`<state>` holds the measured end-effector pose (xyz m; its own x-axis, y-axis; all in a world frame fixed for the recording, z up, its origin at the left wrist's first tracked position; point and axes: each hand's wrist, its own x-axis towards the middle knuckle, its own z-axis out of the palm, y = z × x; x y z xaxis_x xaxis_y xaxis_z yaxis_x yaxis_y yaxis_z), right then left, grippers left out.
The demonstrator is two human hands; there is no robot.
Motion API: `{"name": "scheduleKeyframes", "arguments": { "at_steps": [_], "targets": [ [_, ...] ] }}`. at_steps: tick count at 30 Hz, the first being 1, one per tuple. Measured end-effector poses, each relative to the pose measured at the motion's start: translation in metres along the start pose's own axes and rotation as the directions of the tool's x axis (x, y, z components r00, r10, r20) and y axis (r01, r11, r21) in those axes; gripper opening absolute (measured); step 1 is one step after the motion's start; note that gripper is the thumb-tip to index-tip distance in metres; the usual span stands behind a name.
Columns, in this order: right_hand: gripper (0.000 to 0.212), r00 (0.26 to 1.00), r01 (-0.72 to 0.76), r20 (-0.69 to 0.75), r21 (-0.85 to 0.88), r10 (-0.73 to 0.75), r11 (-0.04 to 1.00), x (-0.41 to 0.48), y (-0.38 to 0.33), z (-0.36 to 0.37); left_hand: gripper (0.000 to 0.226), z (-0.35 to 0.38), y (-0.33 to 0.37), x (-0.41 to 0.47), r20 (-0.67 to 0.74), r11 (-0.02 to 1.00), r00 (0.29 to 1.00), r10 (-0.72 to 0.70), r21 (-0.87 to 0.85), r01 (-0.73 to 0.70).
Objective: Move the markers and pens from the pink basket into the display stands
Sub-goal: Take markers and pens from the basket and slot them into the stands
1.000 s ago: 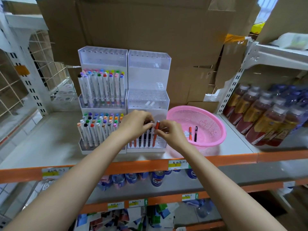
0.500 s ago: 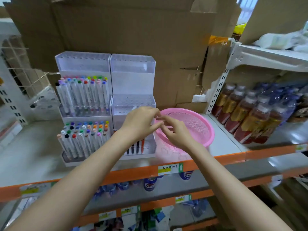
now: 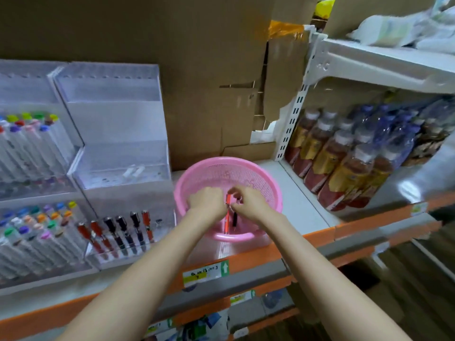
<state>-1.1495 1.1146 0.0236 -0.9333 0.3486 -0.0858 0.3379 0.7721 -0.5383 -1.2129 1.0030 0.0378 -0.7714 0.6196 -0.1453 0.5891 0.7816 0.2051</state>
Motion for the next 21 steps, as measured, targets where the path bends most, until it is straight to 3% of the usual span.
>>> {"name": "scheduleKeyframes", "arguments": {
  "at_steps": [5, 9, 11, 14, 21],
  "targets": [
    [0.048, 0.995, -0.028, 0.095, -0.12, 0.04, 0.992, 0.029, 0.016, 0.002, 0.033, 0.024, 0.01, 0.03, 0.062, 0.996, 0.997, -0.054, -0.06, 0.058],
    [0.033, 0.987, -0.009, 0.153, -0.19, 0.039, 0.982, 0.041, 0.017, -0.005, 0.043, 0.033, 0.007, 0.038, 0.053, 0.992, 0.997, -0.051, -0.117, 0.057],
    [0.038, 0.986, -0.041, 0.147, -0.222, 0.075, 0.974, 0.046, 0.019, -0.004, 0.042, 0.033, 0.005, 0.037, 0.048, 0.986, 0.998, -0.04, -0.161, 0.047],
    [0.048, 0.989, -0.072, 0.108, -0.206, 0.096, 0.976, 0.048, 0.018, 0.003, 0.035, 0.034, 0.003, 0.039, 0.017, 0.975, 0.999, -0.029, -0.221, 0.032],
    [0.038, 0.998, -0.003, 0.066, -0.092, 0.009, 0.996, 0.046, 0.022, 0.004, 0.03, 0.033, 0.001, 0.041, -0.065, 0.916, 0.991, -0.117, -0.393, 0.082]
  ]
}}
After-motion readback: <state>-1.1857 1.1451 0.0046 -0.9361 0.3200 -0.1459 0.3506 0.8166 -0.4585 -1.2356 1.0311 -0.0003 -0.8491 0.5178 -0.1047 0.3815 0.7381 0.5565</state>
